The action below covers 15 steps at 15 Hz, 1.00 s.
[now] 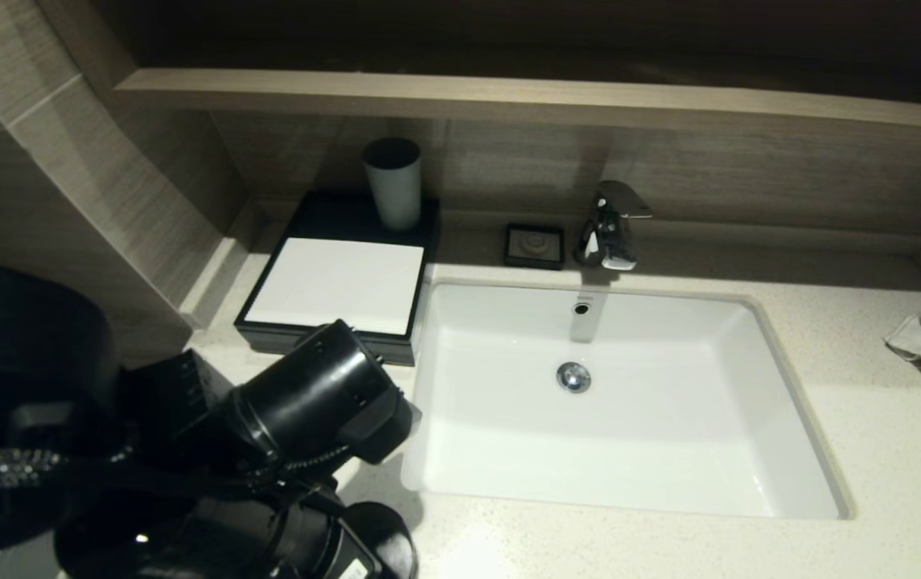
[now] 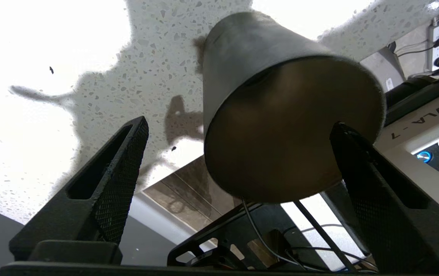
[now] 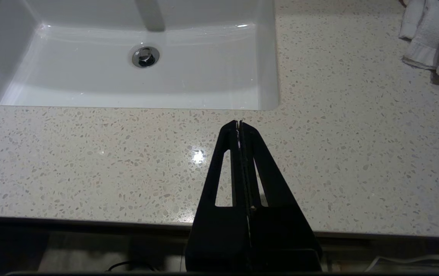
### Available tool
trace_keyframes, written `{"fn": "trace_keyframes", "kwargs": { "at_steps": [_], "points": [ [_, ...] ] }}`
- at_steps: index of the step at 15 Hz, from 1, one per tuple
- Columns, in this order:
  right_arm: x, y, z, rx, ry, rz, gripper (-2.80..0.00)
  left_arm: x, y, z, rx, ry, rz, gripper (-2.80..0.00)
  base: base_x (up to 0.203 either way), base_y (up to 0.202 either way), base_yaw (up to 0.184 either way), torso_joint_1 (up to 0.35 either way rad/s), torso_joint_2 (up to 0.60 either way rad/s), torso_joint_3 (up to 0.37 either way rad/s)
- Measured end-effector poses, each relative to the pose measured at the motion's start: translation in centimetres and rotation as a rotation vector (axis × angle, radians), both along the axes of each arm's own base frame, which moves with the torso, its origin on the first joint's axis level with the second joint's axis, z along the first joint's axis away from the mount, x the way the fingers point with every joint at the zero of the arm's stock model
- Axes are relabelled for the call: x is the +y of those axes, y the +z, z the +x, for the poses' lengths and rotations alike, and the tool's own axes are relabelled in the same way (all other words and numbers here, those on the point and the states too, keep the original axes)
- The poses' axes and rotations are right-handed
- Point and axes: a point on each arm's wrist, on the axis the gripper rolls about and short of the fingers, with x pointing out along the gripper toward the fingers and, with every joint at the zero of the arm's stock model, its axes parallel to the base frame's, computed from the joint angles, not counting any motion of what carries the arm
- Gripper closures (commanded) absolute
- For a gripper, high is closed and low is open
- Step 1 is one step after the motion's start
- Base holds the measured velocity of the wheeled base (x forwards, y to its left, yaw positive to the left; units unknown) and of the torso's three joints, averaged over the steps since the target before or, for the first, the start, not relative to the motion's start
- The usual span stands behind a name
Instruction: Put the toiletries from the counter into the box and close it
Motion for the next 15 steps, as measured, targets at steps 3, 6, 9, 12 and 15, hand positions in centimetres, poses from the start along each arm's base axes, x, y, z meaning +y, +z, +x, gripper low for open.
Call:
{"fn": "trace_keyframes", "kwargs": {
  "at_steps": [3, 6, 9, 12, 15],
  "points": [
    [0.0, 0.0, 0.0, 0.0, 0.0, 0.0, 0.0, -0.03, -0.06, 0.04, -0.003, 0.004, 0.006, -2.8, 0.0, 0.0, 0.0, 0.0, 0.0, 0.0],
    [0.0, 0.0, 0.0, 0.0, 0.0, 0.0, 0.0, 0.09, -0.18, 0.07, -0.031, 0.02, 0.034, 0.0, 0.0, 0.0, 0.0, 0.0, 0.0, 0.0],
    [0.0, 0.0, 0.0, 0.0, 0.0, 0.0, 0.0, 0.14, -0.11, 0.09, -0.04, 0.026, 0.037, 0.0, 0.0, 0.0, 0.0, 0.0, 0.0, 0.0],
    [0.0, 0.0, 0.0, 0.0, 0.0, 0.0, 0.0, 0.15, -0.11, 0.1, -0.04, 0.027, 0.037, 0.0, 0.0, 0.0, 0.0, 0.0, 0.0, 0.0],
    [0.0, 0.0, 0.0, 0.0, 0.0, 0.0, 0.0, 0.18, -0.21, 0.08, -0.037, 0.027, 0.04, 0.0, 0.0, 0.0, 0.0, 0.0, 0.0, 0.0]
  ]
}}
